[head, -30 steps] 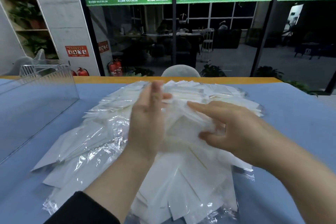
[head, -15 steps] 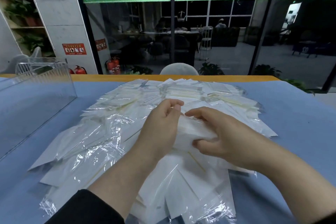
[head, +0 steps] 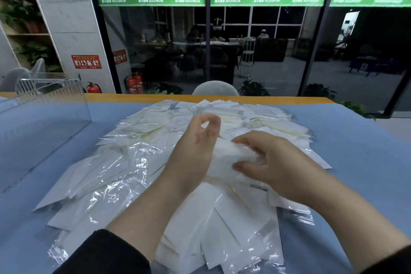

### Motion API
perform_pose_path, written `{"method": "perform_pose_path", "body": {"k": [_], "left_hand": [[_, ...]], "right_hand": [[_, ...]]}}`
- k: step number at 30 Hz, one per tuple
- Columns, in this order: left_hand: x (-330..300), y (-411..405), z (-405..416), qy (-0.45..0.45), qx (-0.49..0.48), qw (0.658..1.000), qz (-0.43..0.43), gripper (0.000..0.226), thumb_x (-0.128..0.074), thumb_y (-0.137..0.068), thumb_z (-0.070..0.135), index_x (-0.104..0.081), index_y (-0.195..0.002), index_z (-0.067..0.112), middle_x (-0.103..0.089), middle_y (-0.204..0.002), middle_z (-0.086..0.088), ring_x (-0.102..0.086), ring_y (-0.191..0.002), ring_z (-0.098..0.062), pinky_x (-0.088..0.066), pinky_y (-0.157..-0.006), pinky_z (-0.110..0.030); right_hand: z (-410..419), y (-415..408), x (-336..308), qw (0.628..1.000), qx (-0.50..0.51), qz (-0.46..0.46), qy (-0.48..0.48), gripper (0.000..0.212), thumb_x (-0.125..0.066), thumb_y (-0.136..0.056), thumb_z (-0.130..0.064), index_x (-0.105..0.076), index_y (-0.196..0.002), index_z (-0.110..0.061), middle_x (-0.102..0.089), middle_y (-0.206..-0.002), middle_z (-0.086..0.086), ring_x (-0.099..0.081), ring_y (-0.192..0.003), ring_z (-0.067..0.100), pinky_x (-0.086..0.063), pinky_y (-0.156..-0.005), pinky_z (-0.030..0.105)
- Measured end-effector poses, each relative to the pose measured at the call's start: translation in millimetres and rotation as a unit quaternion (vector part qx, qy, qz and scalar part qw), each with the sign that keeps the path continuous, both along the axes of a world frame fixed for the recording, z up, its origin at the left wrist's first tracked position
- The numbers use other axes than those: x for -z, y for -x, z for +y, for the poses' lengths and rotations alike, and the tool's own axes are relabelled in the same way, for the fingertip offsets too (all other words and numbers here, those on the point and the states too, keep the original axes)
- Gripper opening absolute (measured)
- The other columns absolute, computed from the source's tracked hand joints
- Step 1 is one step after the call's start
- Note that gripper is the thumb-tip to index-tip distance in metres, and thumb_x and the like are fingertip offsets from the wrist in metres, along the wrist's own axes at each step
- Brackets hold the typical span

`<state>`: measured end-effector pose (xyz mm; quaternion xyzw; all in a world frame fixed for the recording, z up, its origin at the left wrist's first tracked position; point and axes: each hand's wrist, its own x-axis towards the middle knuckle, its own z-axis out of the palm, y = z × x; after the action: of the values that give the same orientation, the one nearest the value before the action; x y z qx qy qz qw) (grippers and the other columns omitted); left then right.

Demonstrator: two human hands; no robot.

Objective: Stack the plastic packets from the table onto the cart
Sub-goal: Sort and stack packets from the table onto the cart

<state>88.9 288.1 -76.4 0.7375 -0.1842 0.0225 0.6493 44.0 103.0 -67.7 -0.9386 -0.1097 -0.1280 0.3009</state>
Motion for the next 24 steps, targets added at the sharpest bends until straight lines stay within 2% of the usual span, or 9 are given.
{"method": "perform_pose_path", "body": {"k": [3, 4, 6, 8, 10, 12, 16, 21, 24], "left_hand": [[-9, -2, 12, -0.035, 0.032, 0.998, -0.051, 0.072, -0.067, -0.072, 0.075, -0.037, -0.136, 0.062, -0.059, -0.119, 0.023, -0.059, -0.113, 0.002, -0.048, -0.100, -0.032], [-11, -3, 14, -0.054, 0.054, 0.996, -0.054, 0.075, -0.076, -0.071, 0.064, -0.036, -0.134, 0.065, -0.058, -0.125, 0.025, -0.058, -0.117, 0.003, -0.048, -0.101, -0.032], [-14, -3, 14, -0.085, 0.091, 0.991, -0.056, 0.069, -0.083, -0.072, 0.046, -0.047, -0.128, 0.062, -0.065, -0.125, 0.018, -0.062, -0.117, -0.005, -0.050, -0.103, -0.042], [-21, 3, 6, -0.102, 0.113, 0.985, -0.077, 0.051, -0.082, -0.076, 0.040, -0.059, -0.121, 0.049, -0.071, -0.117, 0.010, -0.066, -0.112, -0.013, -0.049, -0.102, -0.053], [-29, 14, -6, -0.108, 0.135, 0.979, -0.108, 0.042, -0.081, -0.080, 0.040, -0.063, -0.117, 0.038, -0.072, -0.114, 0.007, -0.066, -0.110, -0.019, -0.049, -0.099, -0.058], [-38, 27, -22, -0.116, 0.157, 0.973, -0.126, 0.035, -0.080, -0.083, 0.039, -0.064, -0.114, 0.036, -0.072, -0.111, 0.009, -0.067, -0.107, -0.016, -0.050, -0.097, -0.055], [-57, 53, -59, -0.159, 0.198, 0.954, -0.161, 0.029, -0.079, -0.088, 0.028, -0.067, -0.114, 0.035, -0.071, -0.109, 0.014, -0.065, -0.106, -0.009, -0.051, -0.097, -0.045], [-70, 94, -137, -0.189, 0.227, 0.936, -0.193, 0.024, -0.078, -0.086, 0.027, -0.070, -0.108, 0.033, -0.072, -0.103, 0.015, -0.064, -0.096, -0.004, -0.052, -0.087, -0.037], [-76, 130, -206, -0.158, 0.277, 0.926, -0.199, 0.027, -0.079, -0.086, 0.031, -0.070, -0.111, 0.034, -0.073, -0.103, 0.016, -0.066, -0.098, -0.005, -0.053, -0.090, -0.042]], "right_hand": [[-6, 10, -19, 0.998, 0.023, -0.055, -0.015, 0.032, -0.075, -0.088, -0.037, -0.054, -0.107, -0.054, -0.054, -0.112, -0.037, -0.046, -0.108, -0.015, -0.038, -0.085, 0.006], [-9, 16, -26, 0.997, 0.028, -0.069, -0.019, 0.033, -0.075, -0.088, -0.037, -0.056, -0.110, -0.053, -0.051, -0.114, -0.039, -0.046, -0.109, -0.015, -0.038, -0.086, 0.006], [-15, 32, -36, 0.997, 0.030, -0.075, 0.001, 0.033, -0.074, -0.088, -0.036, -0.060, -0.116, -0.046, -0.051, -0.115, -0.037, -0.049, -0.109, -0.011, -0.040, -0.087, 0.009], [-23, 49, -43, 0.996, 0.027, -0.080, 0.038, 0.035, -0.074, -0.088, -0.037, -0.061, -0.121, -0.043, -0.053, -0.114, -0.031, -0.051, -0.106, -0.007, -0.041, -0.086, 0.013], [-31, 68, -48, 0.994, 0.045, -0.086, 0.047, 0.036, -0.074, -0.088, -0.038, -0.058, -0.119, -0.046, -0.050, -0.115, -0.034, -0.049, -0.104, -0.011, -0.039, -0.082, 0.009], [-43, 89, -51, 0.994, 0.067, -0.082, 0.035, 0.037, -0.075, -0.087, -0.040, -0.055, -0.116, -0.051, -0.049, -0.115, -0.038, -0.048, -0.104, -0.012, -0.041, -0.082, 0.011], [-74, 135, -60, 0.993, 0.112, -0.027, -0.001, 0.042, -0.072, -0.085, -0.044, -0.053, -0.122, -0.050, -0.055, -0.112, -0.031, -0.055, -0.101, -0.003, -0.050, -0.087, 0.031], [-125, 201, -76, 0.981, 0.192, 0.000, 0.037, 0.033, -0.067, -0.089, -0.030, -0.059, -0.120, -0.040, -0.060, -0.104, -0.018, -0.057, -0.092, 0.007, -0.053, -0.083, 0.040], [-169, 253, -87, 0.961, 0.267, -0.020, 0.072, 0.036, -0.065, -0.092, -0.029, -0.058, -0.127, -0.035, -0.061, -0.113, -0.011, -0.056, -0.100, 0.014, -0.051, -0.086, 0.041]]}}
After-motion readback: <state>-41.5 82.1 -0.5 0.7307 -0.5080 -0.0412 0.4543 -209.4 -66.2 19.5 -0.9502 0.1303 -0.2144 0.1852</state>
